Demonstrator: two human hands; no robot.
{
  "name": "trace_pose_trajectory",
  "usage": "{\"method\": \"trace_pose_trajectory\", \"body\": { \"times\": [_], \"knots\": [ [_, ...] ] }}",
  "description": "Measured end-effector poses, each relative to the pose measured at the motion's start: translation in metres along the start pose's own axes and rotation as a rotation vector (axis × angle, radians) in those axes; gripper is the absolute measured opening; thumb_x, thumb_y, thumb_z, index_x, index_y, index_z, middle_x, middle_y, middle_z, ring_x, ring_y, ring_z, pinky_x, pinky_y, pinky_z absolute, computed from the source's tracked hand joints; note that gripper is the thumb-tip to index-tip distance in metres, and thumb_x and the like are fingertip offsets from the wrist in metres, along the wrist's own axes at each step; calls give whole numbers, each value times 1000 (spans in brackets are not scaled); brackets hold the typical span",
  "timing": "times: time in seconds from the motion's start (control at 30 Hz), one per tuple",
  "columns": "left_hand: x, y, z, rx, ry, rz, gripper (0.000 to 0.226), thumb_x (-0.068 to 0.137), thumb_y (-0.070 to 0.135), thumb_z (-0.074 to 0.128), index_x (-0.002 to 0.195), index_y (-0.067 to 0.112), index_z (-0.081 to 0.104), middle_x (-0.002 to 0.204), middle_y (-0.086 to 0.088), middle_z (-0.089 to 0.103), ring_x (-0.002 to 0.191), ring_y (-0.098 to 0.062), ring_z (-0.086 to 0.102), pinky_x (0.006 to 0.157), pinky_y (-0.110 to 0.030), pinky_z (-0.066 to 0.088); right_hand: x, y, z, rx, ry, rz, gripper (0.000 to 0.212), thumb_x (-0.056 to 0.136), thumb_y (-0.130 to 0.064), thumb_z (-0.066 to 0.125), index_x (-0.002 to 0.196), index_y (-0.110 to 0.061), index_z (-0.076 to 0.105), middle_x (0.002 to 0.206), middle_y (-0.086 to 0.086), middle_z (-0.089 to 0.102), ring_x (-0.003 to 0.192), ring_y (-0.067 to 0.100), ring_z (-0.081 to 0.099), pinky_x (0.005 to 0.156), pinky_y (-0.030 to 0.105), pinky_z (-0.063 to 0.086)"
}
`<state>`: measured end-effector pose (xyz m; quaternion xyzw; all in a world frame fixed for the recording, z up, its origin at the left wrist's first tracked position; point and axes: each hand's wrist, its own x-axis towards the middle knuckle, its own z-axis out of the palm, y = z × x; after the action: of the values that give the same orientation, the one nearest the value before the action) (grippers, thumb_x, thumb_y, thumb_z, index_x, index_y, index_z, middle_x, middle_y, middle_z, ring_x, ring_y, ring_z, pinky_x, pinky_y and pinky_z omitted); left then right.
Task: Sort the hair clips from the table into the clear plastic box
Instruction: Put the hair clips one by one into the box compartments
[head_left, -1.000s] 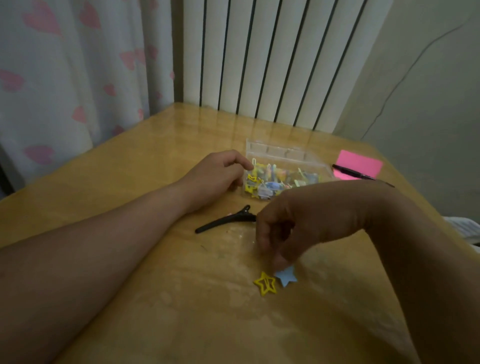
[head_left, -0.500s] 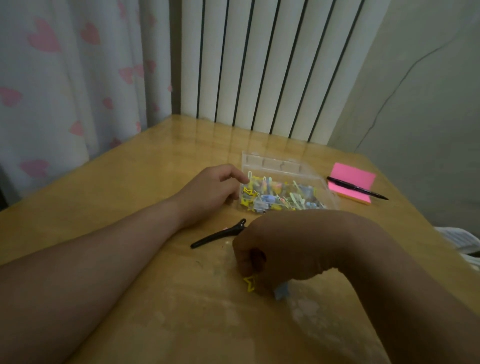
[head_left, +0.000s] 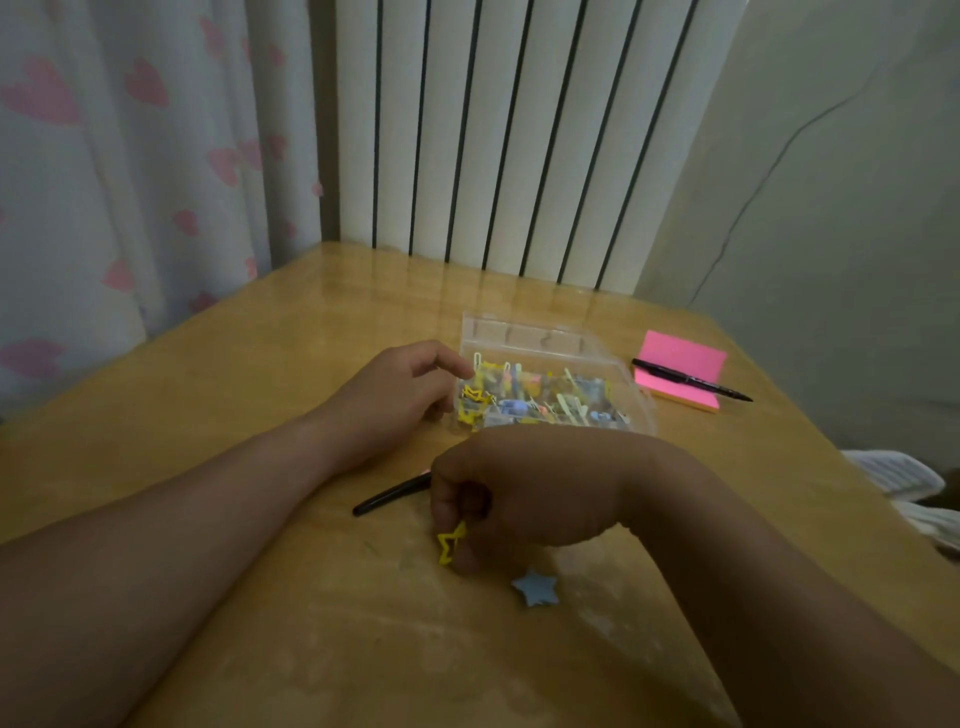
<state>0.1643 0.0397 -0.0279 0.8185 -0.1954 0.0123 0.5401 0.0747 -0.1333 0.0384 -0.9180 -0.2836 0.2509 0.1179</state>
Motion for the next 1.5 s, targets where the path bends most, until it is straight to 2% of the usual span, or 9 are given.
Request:
{"method": "trace_pose_trajectory", "body": {
  "times": [0.2, 0.33, 0.43, 0.57, 0.7, 0.87, 1.17, 1.33, 1.5],
  "knots": [
    [-2, 1, -1, 3, -7, -5, 25, 99, 9, 57, 110, 22, 75, 79, -2, 69, 74, -10, 64, 78, -30, 54, 4, 9, -2, 63, 61, -81, 13, 95, -32, 76, 106, -26, 71, 87, -14, 64, 75, -5, 58, 68, 14, 47],
    [-1, 1, -1, -1, -15, -9, 25, 97, 15, 57, 109, 28, 76, 81, -1, 71, 79, -13, 67, 86, -39, 57, -11, 32, -22, 268, 271, -96, 4, 96, -26, 73, 100, -25, 72, 96, -5, 71, 92, 13, 67, 90, 41, 58],
    [-1, 2, 0, 17, 0, -33, 25, 100, 14, 58, 108, 30, 76, 84, -2, 72, 82, -15, 69, 87, -39, 57, -22, 60, -34, 476, 620, 1, 1, 96, -20, 73, 96, -19, 72, 86, -4, 72, 77, 8, 66, 74, 33, 54],
    [0, 1, 0, 13, -1, -46, 24, 101, 17, 59, 106, 32, 76, 85, 0, 73, 84, -15, 69, 91, -42, 57, -15, 87, -31, 314, 917, 287, 7, 95, -22, 76, 90, -20, 71, 80, -3, 70, 69, 11, 63, 62, 25, 47],
    [0, -2, 0, 11, -5, -46, 22, 100, 20, 59, 106, 33, 76, 87, -3, 74, 90, -22, 71, 94, -47, 59, 6, 80, -17, 187, 881, 286, 7, 96, -23, 73, 90, -27, 71, 86, -10, 71, 74, 9, 69, 67, 31, 61],
    [0, -2, 1, 8, -4, -38, 23, 99, 19, 60, 106, 34, 75, 85, -4, 73, 90, -27, 70, 95, -51, 58, 26, 73, -8, 53, 872, 295, 9, 98, -22, 66, 98, -26, 74, 93, -10, 70, 86, 8, 66, 82, 39, 61],
    [0, -2, 2, 12, 3, -47, 23, 99, 17, 60, 104, 33, 75, 80, -1, 72, 82, -22, 69, 91, -49, 56, 8, 72, -22, 189, 871, 241, 13, 102, -24, 65, 103, -26, 78, 92, -14, 72, 84, 1, 66, 74, 25, 54],
    [-1, 0, 2, 15, 10, -36, 23, 98, 11, 60, 105, 26, 76, 76, 0, 70, 75, -14, 65, 83, -40, 55, -25, 56, -34, 227, 506, 125, 6, 99, -27, 70, 97, -29, 76, 82, -11, 74, 73, -1, 68, 73, 23, 52],
    [-5, 6, 2, 21, 2, -30, 22, 98, 10, 58, 108, 21, 74, 78, -3, 72, 75, -14, 66, 81, -34, 54, -41, 41, -24, 149, 170, 118, 6, 97, -29, 72, 102, -31, 75, 95, -11, 75, 83, 2, 69, 80, 26, 56]
  ]
}}
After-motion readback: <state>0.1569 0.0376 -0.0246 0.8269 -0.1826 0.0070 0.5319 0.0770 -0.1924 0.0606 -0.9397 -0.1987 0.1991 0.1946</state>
